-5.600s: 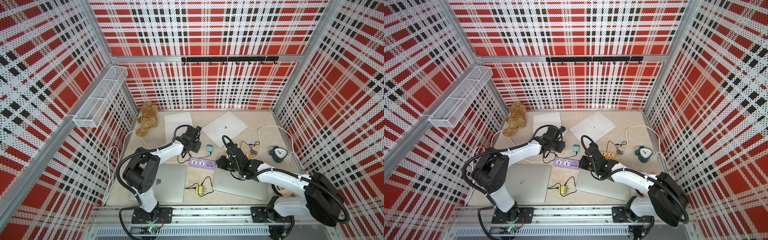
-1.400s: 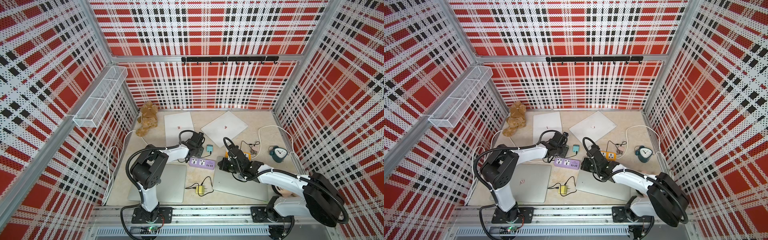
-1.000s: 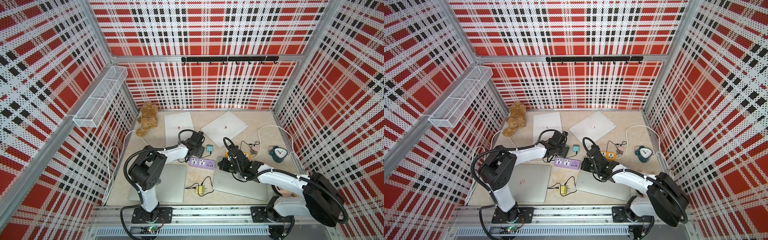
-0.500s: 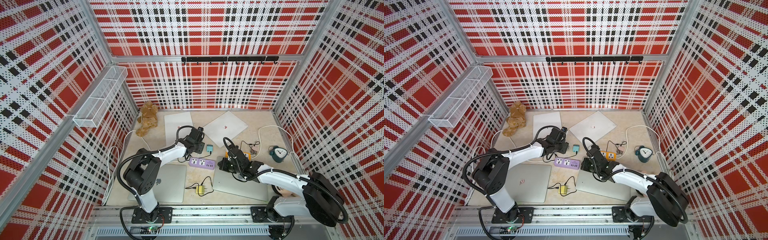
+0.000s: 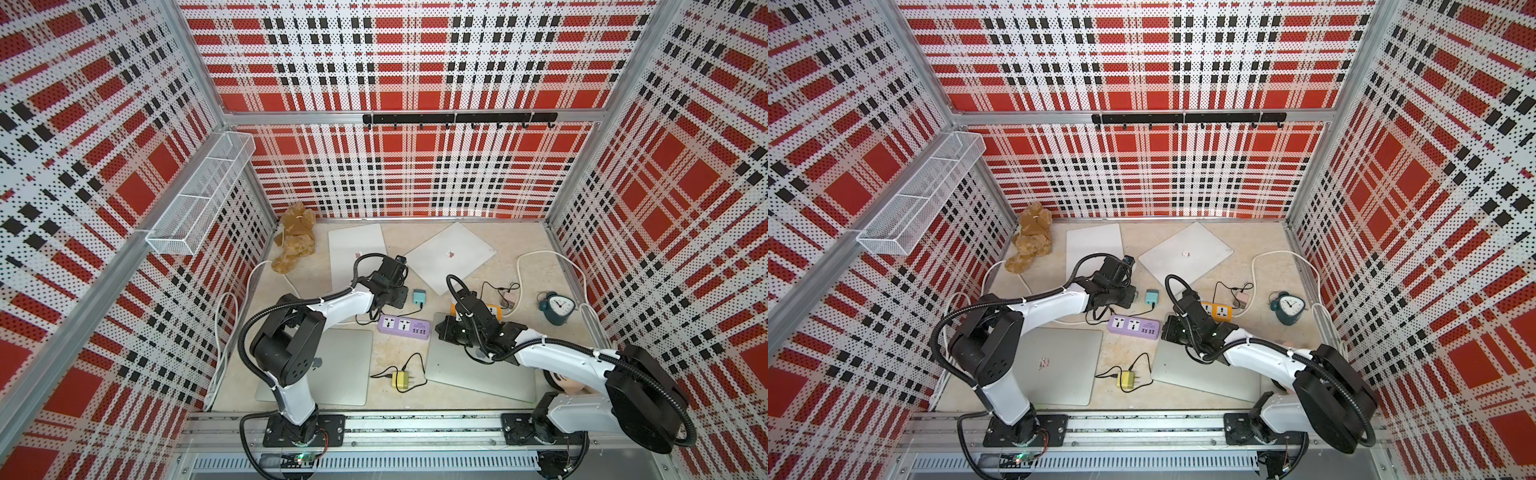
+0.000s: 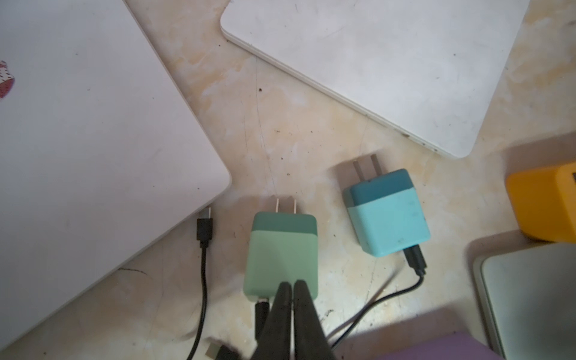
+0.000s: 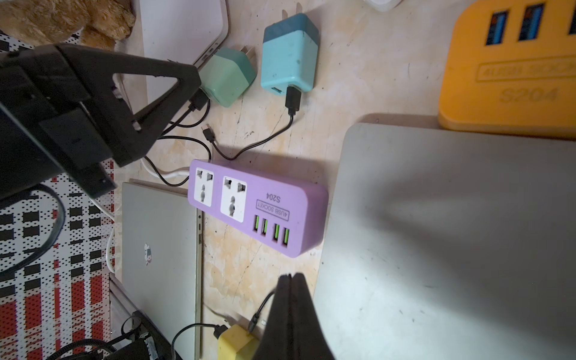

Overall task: Unplug the laptop charger
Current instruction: Place the plug at the center of the board.

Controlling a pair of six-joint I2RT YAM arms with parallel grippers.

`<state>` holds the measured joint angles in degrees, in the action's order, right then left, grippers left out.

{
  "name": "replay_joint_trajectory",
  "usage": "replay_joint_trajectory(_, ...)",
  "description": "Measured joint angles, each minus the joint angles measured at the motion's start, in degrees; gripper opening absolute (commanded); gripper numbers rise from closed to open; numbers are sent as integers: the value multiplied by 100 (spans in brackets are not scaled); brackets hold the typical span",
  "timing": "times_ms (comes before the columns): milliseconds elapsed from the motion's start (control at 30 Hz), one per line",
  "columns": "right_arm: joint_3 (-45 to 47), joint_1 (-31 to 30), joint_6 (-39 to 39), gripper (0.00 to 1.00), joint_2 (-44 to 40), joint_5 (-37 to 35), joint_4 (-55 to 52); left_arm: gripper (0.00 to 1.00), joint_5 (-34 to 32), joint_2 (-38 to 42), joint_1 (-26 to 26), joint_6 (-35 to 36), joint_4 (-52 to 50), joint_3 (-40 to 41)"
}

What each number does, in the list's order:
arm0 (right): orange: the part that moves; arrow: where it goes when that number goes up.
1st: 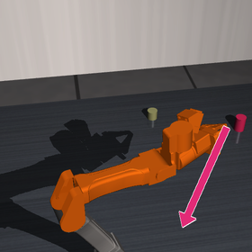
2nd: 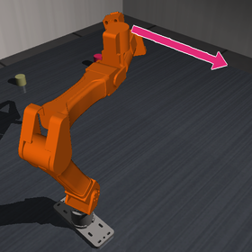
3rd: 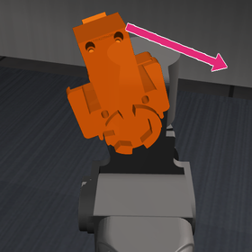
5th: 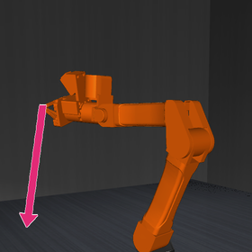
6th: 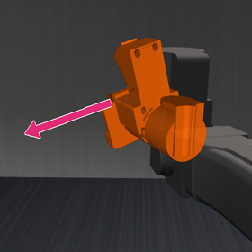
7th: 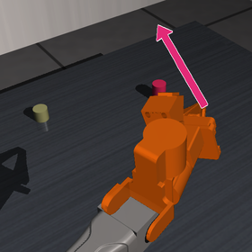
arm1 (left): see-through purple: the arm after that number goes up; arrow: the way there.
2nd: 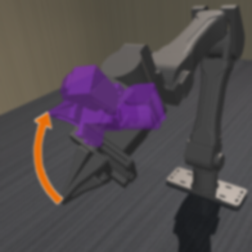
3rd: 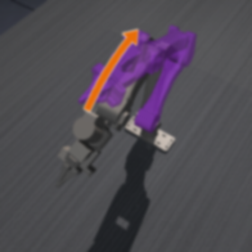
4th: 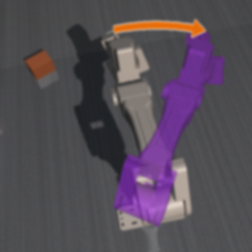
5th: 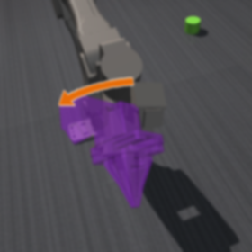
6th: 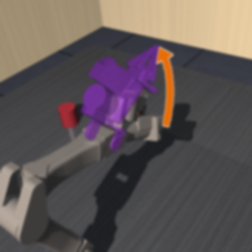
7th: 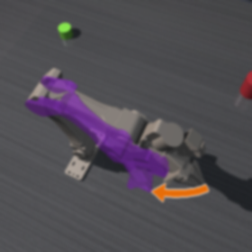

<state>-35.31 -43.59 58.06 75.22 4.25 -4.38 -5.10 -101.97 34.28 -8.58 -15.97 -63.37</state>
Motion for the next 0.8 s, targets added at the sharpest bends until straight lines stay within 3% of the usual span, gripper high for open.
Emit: replay_joint_trajectory(800, 2, 2, 0, 0, 74, 0, 2, 9, 282, -538, -245, -149, 131, 2)
